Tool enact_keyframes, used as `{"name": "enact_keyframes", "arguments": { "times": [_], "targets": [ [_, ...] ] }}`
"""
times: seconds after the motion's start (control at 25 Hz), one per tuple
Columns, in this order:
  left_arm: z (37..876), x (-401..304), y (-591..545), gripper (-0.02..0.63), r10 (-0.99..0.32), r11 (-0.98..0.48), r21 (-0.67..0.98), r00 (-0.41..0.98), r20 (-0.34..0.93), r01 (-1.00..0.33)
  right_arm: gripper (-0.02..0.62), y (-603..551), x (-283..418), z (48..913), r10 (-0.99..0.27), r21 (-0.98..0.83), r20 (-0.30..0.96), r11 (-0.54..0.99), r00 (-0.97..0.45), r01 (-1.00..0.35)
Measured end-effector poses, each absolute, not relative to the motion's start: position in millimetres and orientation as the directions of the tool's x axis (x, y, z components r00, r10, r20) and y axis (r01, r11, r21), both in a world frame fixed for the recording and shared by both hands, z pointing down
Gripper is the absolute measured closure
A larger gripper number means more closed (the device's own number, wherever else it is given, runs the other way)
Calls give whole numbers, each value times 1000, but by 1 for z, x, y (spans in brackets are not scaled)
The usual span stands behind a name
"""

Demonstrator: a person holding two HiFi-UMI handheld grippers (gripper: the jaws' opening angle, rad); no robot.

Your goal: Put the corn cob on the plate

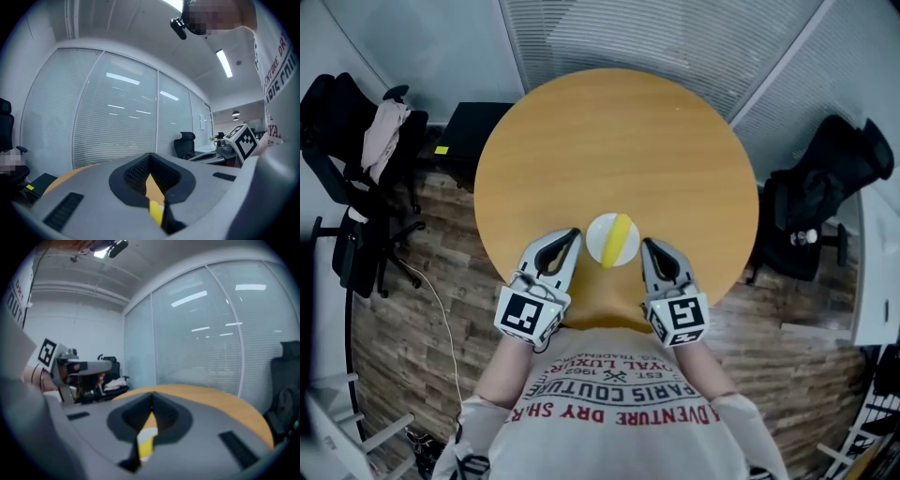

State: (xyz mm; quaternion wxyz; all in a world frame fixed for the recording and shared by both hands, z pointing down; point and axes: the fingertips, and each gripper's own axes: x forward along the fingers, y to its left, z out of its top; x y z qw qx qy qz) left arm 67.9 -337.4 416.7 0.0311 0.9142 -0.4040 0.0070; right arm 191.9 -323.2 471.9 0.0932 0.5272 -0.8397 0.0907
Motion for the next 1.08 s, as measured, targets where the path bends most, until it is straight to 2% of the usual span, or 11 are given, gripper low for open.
{"name": "enact_keyframes", "arguments": {
  "times": [0.36,1.08],
  "targets": [
    [404,63,-338,574,-714,-699,70,700,-19,-711,566,-319,181,456,-888,-22,225,407,-401,-913],
    [409,56,-338,574,-701,-710,101,713,-9,-697,566,-310,180,459,-894,-20,253,378,-371,-925]
  ]
}}
